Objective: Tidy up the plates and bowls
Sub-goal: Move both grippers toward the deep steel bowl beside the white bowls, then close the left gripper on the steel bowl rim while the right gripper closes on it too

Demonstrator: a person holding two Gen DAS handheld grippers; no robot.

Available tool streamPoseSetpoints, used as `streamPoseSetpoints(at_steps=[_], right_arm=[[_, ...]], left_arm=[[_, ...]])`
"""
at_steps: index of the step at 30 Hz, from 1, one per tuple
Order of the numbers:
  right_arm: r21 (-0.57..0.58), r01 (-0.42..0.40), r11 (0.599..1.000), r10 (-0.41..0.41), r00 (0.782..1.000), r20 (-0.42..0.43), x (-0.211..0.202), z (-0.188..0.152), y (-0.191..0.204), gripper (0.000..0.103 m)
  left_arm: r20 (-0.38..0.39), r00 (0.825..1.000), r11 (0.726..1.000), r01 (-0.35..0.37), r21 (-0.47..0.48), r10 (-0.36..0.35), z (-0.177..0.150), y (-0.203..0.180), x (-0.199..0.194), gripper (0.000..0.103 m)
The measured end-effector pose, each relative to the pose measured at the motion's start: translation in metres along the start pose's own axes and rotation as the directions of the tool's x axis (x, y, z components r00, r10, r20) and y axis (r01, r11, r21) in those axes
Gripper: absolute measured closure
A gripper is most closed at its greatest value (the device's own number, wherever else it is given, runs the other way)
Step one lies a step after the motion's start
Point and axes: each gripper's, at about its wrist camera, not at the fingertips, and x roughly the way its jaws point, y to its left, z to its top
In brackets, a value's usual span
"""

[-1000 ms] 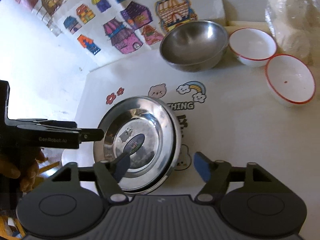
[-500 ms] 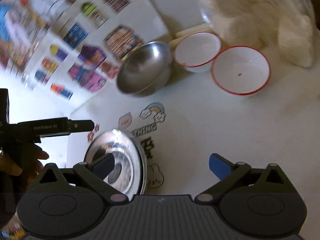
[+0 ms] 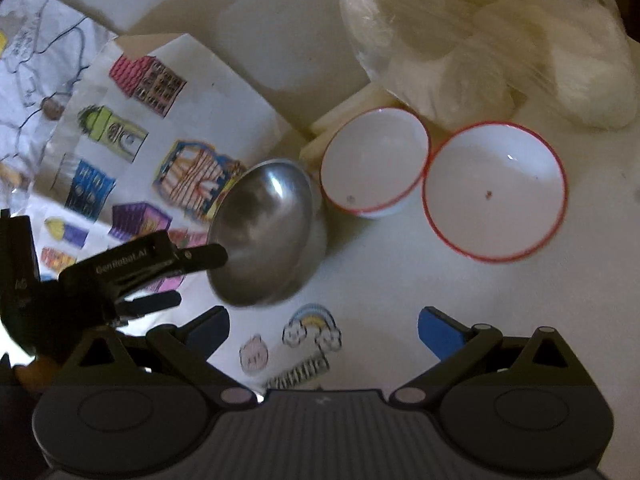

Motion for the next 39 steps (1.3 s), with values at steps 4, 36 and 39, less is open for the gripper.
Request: streamPoseSetpoints(at_steps=[4, 36, 39], right_arm=[[0.018, 0.023, 1.000, -0.023, 1.000, 0.016, 0.010, 0.006, 0.002, 0.011], [-0.059, 0.008, 0.998, -0.011, 0.999, -0.053, 0.044, 0.014, 0.018, 0.081], [-0.088, -0.005, 0.996, 0.001, 0.998, -0.056, 0.033, 0.008, 0.019, 0.081]], left_arm=[[-0.004, 1.000, 1.000, -0.003, -0.005, 0.003, 0.001, -0.004, 0.009, 0.001], [-0.031, 0.995, 0.993, 0.089, -0.074, -0.092, -0.024, -0.018, 0.029, 0.092], [-0.022, 0.994, 0.992, 0.101, -0.080, -0.103, -0.032, -0.021, 0.019, 0.092]])
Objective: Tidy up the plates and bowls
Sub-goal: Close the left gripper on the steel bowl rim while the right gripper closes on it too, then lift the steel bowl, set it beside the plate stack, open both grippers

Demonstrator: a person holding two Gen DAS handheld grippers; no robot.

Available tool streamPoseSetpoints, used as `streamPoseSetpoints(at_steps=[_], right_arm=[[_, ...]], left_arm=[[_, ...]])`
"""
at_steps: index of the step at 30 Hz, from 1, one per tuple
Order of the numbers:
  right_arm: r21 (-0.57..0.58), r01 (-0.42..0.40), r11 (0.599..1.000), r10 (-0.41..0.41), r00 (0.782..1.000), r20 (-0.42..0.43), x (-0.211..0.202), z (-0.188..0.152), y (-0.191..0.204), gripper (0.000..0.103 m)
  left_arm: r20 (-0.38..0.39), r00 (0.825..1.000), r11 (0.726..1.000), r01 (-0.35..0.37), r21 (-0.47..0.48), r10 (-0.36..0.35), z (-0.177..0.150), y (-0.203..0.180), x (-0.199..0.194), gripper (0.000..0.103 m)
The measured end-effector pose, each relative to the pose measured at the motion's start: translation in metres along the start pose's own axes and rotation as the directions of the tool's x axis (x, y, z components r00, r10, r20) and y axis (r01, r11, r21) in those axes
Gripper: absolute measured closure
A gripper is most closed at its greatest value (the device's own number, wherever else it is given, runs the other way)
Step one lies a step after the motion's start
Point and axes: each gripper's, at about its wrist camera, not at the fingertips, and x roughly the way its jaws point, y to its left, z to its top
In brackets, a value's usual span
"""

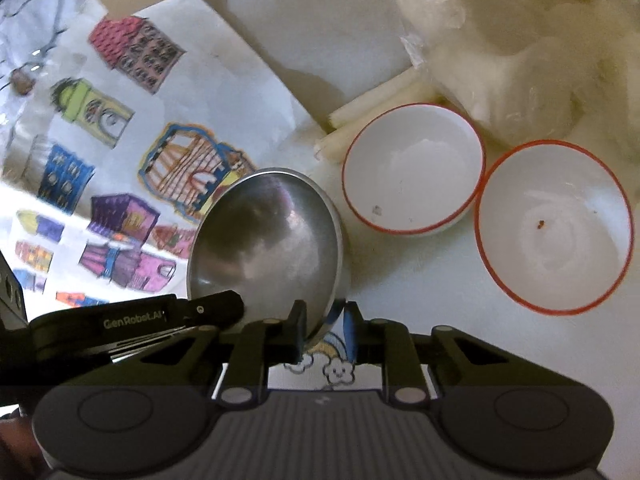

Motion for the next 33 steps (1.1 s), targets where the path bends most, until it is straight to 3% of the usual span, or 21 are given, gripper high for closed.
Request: streamPoseSetpoints(at_steps=[14, 23, 33], right_arm=[[-0.159, -0.009, 0.987, 0.006, 1.000, -0.024, -0.087, -0.032, -0.038, 0.081], [-0.212, 0.012, 0.977, -0.044, 0.988, -0.148, -0.123, -0.053, -0.088, 0.081], [-0.261, 0.000, 0.965, -0.074, 0.959, -0.273, -0.126, -0.068, -0.109, 0.081]], left_arm=[[-0.012, 0.997, 0.995, 0.077, 0.070, -0.076, -0.068, -0.062, -0.033, 0.090], [-0.124, 0.988, 0.991, 0.106, 0.087, -0.095, -0.127, -0.097, -0.029, 0.087], [-0.205, 0.977, 0.995, 0.072, 0.063, -0.058, -0.162, -0.107, -0.023, 0.085]])
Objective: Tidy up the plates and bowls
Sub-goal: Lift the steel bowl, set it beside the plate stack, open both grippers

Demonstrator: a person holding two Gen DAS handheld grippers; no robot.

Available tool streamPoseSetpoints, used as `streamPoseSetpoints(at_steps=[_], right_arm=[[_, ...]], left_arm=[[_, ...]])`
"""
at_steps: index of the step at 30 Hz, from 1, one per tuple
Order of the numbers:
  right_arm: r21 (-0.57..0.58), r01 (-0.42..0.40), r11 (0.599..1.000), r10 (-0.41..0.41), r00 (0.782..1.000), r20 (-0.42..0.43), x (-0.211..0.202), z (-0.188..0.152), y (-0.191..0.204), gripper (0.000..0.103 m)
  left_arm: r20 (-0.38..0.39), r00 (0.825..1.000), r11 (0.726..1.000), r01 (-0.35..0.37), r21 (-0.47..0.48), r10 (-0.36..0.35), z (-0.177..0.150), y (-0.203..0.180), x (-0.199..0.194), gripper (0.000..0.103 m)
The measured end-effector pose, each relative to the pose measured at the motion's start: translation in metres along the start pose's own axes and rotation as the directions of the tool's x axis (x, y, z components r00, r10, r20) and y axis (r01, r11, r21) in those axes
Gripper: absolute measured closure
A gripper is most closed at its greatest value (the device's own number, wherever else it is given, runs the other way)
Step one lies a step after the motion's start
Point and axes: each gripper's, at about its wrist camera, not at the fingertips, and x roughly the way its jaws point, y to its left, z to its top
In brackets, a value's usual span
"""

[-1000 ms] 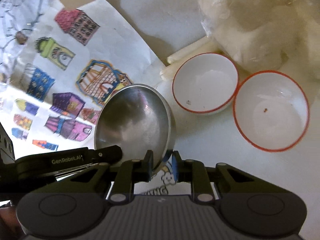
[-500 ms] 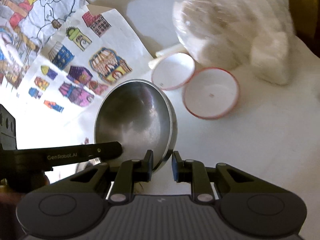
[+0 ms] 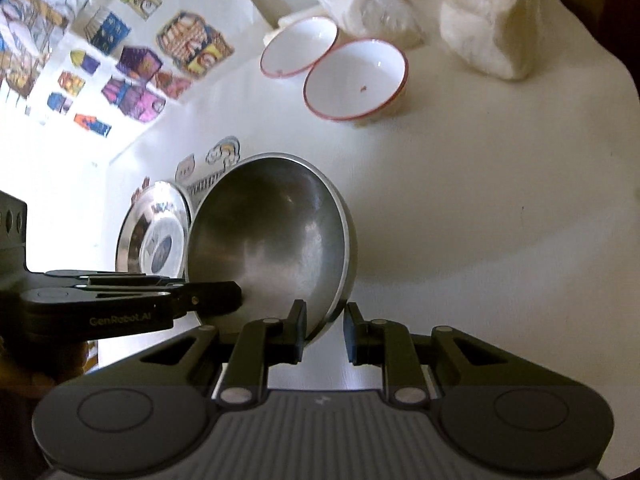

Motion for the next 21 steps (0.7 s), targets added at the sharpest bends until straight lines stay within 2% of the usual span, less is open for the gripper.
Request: streamPoseSetpoints(at_steps=[6, 21], right_arm=[[-0.036, 0.008, 0.999, -0.009, 0.999, -0.045, 0.005, 0.001, 0.003, 0.081], [-0.026, -0.023, 0.999, 0.022, 0.999, -0.048, 0.008, 0.001, -0.004, 0.078]], left_arm=[[-0.020, 1.000, 0.998, -0.015, -0.054, 0.014, -0.006, 0.004, 0.006, 0.085], [-0.013, 0.999, 0.996, -0.046, -0.080, 0.045, -0.007, 0.000, 0.011, 0.085]])
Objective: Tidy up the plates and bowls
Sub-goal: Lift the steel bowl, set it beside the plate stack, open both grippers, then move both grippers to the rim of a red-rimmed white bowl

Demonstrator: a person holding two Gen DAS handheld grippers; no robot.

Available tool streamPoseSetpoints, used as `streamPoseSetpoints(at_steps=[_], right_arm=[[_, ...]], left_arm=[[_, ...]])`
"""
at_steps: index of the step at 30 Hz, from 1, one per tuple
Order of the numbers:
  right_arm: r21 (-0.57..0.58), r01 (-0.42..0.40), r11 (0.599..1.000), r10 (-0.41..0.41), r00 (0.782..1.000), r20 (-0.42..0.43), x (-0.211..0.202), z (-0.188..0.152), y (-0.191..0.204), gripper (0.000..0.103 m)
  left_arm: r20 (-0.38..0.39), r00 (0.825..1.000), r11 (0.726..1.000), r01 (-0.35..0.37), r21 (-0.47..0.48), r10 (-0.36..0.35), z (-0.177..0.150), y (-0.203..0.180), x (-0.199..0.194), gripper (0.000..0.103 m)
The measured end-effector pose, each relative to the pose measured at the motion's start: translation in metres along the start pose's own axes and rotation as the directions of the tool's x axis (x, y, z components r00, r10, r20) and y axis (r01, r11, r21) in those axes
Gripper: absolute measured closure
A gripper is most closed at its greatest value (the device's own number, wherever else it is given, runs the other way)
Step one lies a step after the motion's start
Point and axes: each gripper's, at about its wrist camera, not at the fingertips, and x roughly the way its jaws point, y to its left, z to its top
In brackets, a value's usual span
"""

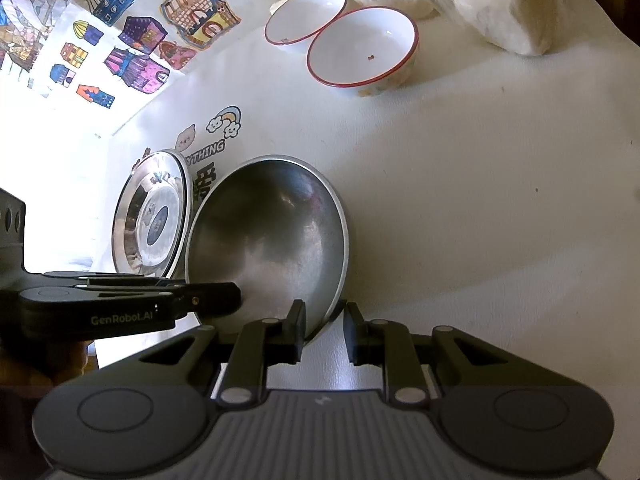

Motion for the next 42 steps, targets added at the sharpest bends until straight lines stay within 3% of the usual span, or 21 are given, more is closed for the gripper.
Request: streamPoseSetpoints(at_steps=[10, 15, 21, 23, 25, 29, 36, 42], right_arm=[[0.007, -0.014, 1.000, 0.014, 1.000, 0.022, -0.010, -0.003, -0.009, 0.065], [0.016, -0.015, 1.000, 0.014, 0.998, 0.054, -0.024, -0.004, -0.016, 0.045], [0.032, -0.023, 0.999, 0.020, 0.995, 0.102, -0.040, -0.002, -0.026, 0.022], [0.040, -0.023, 0.999, 0.019, 0.993, 0.116, -0.043, -0.001, -0.029, 0.013], [0.050, -0.021, 0.999, 0.014, 0.991, 0.131, -0.045, 0.001, -0.033, 0.005], [0.066, -0.011, 0.998, 0.001, 0.989, 0.147, -0.048, 0.005, -0.041, 0.000], [0.061, -0.007, 0.998, -0.006, 0.977, 0.215, -0.055, 0.011, -0.053, 0.000], [0.005, 0.032, 0.999, -0.032, 0.959, 0.283, -0.056, 0.023, -0.056, 0.000]], left_arm=[[0.030, 0.999, 1.000, -0.019, -0.014, 0.019, -0.007, 0.003, -0.018, 0.072], [0.065, 0.997, 1.000, -0.029, -0.010, 0.029, -0.007, 0.006, -0.035, 0.058], [0.132, 0.990, 0.999, -0.045, -0.016, 0.047, 0.001, 0.005, -0.054, 0.028], [0.164, 0.985, 0.998, -0.056, -0.031, 0.060, 0.007, 0.003, -0.057, 0.008], [0.193, 0.979, 0.998, -0.055, -0.039, 0.061, 0.013, 0.000, -0.059, 0.001], [0.221, 0.975, 0.999, -0.030, -0.043, 0.039, 0.024, -0.005, -0.058, 0.001], [0.315, 0.948, 0.999, -0.046, -0.030, 0.053, 0.039, -0.022, -0.049, 0.001], [0.319, 0.944, 0.996, -0.074, -0.047, 0.085, 0.067, -0.031, -0.030, 0.001]])
